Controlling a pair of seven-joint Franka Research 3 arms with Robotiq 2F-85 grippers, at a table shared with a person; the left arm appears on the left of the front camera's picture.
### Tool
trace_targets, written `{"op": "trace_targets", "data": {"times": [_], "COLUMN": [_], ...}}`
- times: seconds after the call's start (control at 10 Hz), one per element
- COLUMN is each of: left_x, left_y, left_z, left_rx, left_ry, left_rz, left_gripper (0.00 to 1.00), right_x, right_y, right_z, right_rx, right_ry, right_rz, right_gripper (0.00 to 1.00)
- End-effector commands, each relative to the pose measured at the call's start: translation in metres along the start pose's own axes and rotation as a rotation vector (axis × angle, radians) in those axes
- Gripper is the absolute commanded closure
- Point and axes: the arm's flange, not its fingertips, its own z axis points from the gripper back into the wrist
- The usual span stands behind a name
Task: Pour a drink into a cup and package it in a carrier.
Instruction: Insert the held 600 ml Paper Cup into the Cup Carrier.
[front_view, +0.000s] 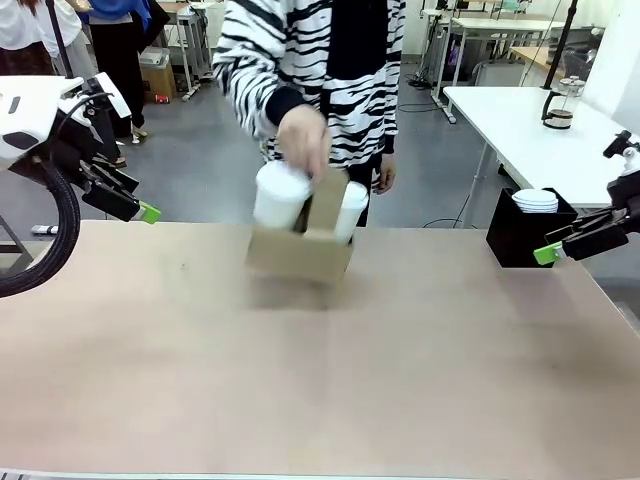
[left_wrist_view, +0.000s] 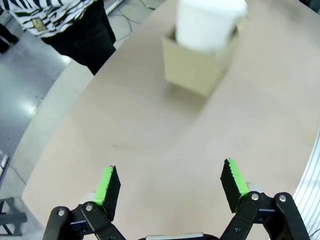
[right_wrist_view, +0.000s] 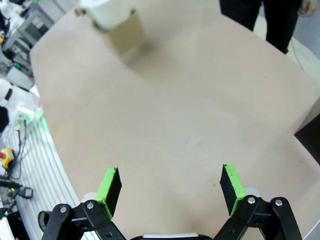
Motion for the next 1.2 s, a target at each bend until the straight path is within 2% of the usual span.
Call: {"op": "trace_targets", "data": {"times": [0.0, 1.1], "left_x": [0.0007, 0.0007], "left_y": [-0.0005, -0.0005], "left_z": [0.0002, 0.0002], "left_rx": [-0.002, -0.002], "left_ry": [0.002, 0.002], "left_rz": [0.015, 0.015], "left_gripper": [0.0, 0.0], "right_x": [-0.0016, -0.0016], "right_y": [-0.0025, -0.0025], "right_z": [0.0001, 0.0001], "right_rx": [-0.008, -0.008], "right_ry": [0.011, 0.011], "right_rz": [0.01, 0.01], "right_gripper": [0.0, 0.0]}}
